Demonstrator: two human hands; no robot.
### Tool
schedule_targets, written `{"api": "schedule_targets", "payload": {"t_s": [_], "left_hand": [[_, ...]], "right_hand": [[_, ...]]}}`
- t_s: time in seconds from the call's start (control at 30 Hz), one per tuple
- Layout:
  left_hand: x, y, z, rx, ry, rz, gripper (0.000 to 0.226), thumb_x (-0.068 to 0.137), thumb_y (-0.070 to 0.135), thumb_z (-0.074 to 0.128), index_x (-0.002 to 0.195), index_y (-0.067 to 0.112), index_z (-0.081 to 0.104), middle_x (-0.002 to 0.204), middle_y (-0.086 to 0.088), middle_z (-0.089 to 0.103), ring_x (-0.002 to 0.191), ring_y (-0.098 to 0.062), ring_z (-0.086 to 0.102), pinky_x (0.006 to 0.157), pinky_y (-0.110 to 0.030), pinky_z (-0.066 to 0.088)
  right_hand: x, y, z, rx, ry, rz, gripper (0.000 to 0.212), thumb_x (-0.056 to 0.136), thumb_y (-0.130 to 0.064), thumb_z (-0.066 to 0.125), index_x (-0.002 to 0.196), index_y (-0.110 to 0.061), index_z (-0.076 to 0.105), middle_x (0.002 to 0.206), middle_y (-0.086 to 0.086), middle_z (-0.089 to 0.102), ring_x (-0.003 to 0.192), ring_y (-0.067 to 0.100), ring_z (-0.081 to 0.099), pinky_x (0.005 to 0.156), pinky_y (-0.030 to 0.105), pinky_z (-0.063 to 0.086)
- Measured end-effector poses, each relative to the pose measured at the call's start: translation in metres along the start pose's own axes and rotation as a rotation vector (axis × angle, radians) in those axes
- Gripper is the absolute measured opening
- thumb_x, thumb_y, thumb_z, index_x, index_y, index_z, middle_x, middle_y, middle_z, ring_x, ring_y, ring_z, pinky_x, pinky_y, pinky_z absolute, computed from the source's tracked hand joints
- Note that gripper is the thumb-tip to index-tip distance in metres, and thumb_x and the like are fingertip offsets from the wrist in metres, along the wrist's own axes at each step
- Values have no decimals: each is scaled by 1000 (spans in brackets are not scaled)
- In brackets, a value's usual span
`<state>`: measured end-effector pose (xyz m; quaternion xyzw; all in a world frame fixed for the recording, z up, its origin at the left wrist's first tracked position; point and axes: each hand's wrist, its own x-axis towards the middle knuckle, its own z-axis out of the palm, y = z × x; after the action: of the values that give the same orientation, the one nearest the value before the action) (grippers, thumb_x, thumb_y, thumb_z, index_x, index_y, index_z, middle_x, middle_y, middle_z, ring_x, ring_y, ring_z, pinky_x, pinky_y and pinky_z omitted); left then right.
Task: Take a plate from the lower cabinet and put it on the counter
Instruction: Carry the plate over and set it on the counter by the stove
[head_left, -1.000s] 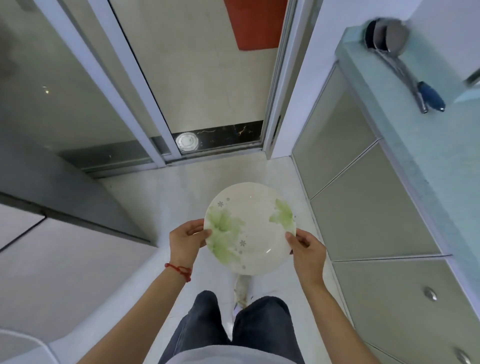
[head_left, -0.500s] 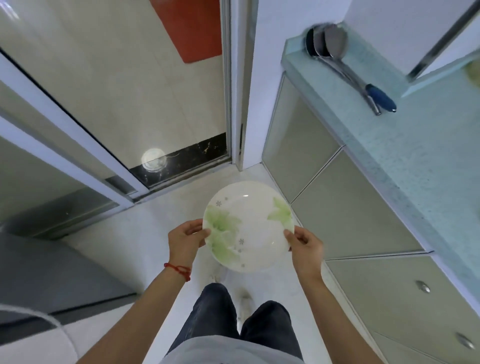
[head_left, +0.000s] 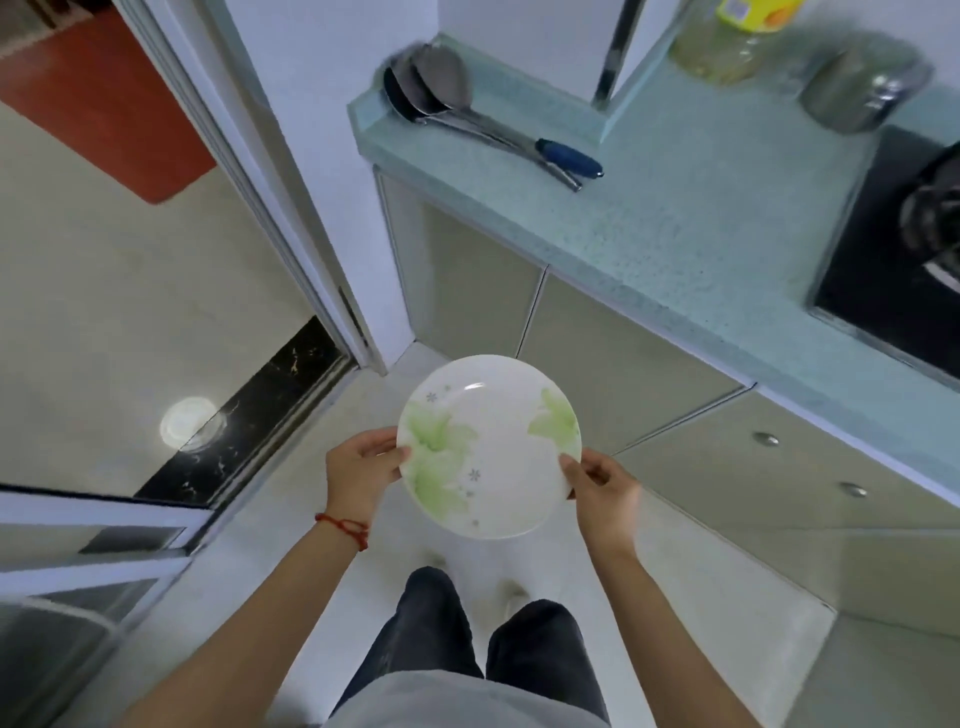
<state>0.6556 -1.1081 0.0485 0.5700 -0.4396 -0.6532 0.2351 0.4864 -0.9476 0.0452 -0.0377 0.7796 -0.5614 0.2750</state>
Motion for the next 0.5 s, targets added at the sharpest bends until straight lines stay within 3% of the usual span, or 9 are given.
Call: {"api": "schedule_targets", "payload": {"t_s": [0.2,0.37,0.5], "left_hand": [[16,14,42,77,-172,29,26,72,-11,61,89,8,69,83,-4,69,75,-21,66,52,-18,55],[18,23,78,152,-278,76,29,69,-10,63,76,17,72,75,1,71,74,-21,68,56,-20,57],[19,31,106,178,-337,93,30,69,-11,62,80,15,71,78,-3,70,77,-25,66,58,-20,58]], "right_hand": [[1,1,-28,13,163,23,19,79,-9,65,62,-17,63,54,-3,57,43,1,48,46,10,44],[3,3,-50,59,291,31,25,78,-9,66,58,-22,62,45,-12,56,44,2,47,46,15,45],[11,5,-67,102,354,50,24,78,-10,67,58,-21,63,47,-12,57,47,7,49,49,20,47]]}}
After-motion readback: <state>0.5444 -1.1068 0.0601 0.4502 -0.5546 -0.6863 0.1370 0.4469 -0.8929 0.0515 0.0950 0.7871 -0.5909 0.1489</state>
